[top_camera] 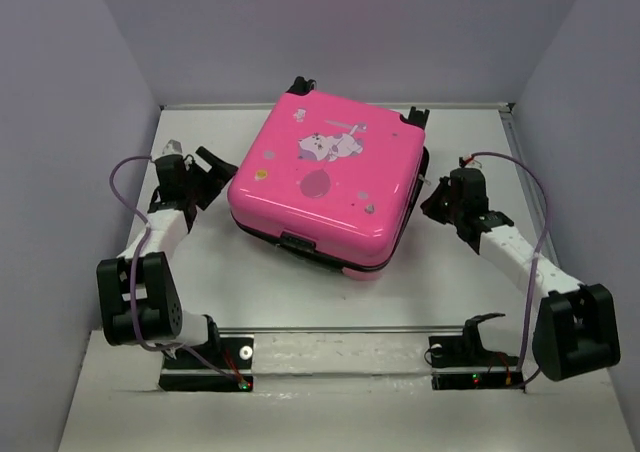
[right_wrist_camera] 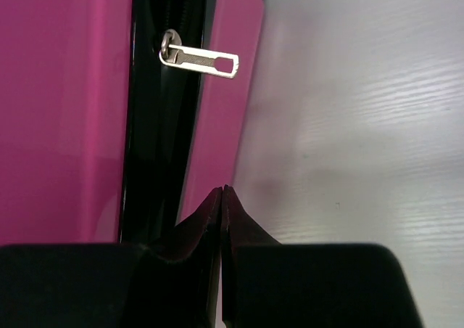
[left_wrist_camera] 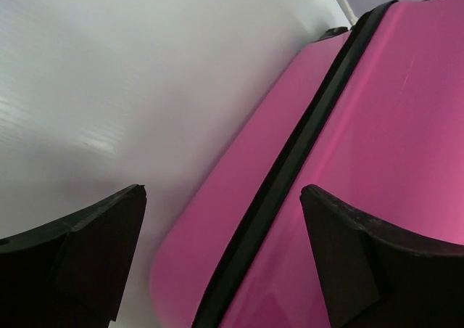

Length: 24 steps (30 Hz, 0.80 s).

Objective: Pack the luggage

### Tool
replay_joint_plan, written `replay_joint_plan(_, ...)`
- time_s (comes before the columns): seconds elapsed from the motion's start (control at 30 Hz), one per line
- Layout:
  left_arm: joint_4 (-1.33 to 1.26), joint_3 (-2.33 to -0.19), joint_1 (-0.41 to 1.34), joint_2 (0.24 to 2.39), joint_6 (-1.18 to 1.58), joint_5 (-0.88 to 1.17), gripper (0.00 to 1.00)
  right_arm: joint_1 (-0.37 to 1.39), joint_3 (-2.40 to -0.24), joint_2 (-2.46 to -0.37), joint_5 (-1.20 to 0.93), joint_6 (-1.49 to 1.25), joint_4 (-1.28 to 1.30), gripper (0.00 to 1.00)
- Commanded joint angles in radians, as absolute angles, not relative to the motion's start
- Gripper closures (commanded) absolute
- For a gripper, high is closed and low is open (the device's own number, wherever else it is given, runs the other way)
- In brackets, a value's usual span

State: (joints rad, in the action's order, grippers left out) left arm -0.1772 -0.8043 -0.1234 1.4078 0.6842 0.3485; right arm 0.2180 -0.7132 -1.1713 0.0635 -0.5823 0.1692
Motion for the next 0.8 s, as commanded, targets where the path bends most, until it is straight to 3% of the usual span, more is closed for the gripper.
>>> replay_joint_plan(0.0,-0.299,-0.654,-0.048,1.344,0.736,0.431,0.01,0.221,-0.77,-1.314,-0.179,-0.588,-0.009,0.93)
replay_joint_plan(0.13,-0.34,-0.559,0.046,1.28,0.735,0.425,0.01,0.245,-0.902,-1.485,-0.326,-0.548,-0.072,0.93)
replay_joint_plan(0.27,-0.367,-0.439,0.141,1.137,0.779,0.402,0.01,0.27,-1.132,-1.659,-0.475,-0.502,-0.051,0.92)
replay_joint_plan(0.37,-0.365,-0.359,0.221,0.978,0.833,0.359,0.01,0.27,-1.392,-1.84,-0.604,-0.46,0.046,0.86)
replay_joint_plan(0.47,-0.351,-0.298,0.308,0.818,0.902,0.298,0.02,0.27,-1.667,-1.987,-0.643,-0.405,0.214,0.67)
replay_joint_plan(0.5,-0.344,-0.287,0.328,0.784,0.911,0.288,0.02,0.27,-1.715,-2.008,-0.599,-0.399,0.277,0.5)
replay_joint_plan(0.57,-0.301,-0.31,0.367,0.718,0.913,0.267,0.02,0.259,-1.813,-2.039,-0.565,-0.385,0.331,0.3)
replay_joint_plan(0.77,-0.109,-0.524,0.371,0.701,0.749,0.155,0.01,0.195,-1.875,-1.987,-0.462,-0.364,0.409,0.13)
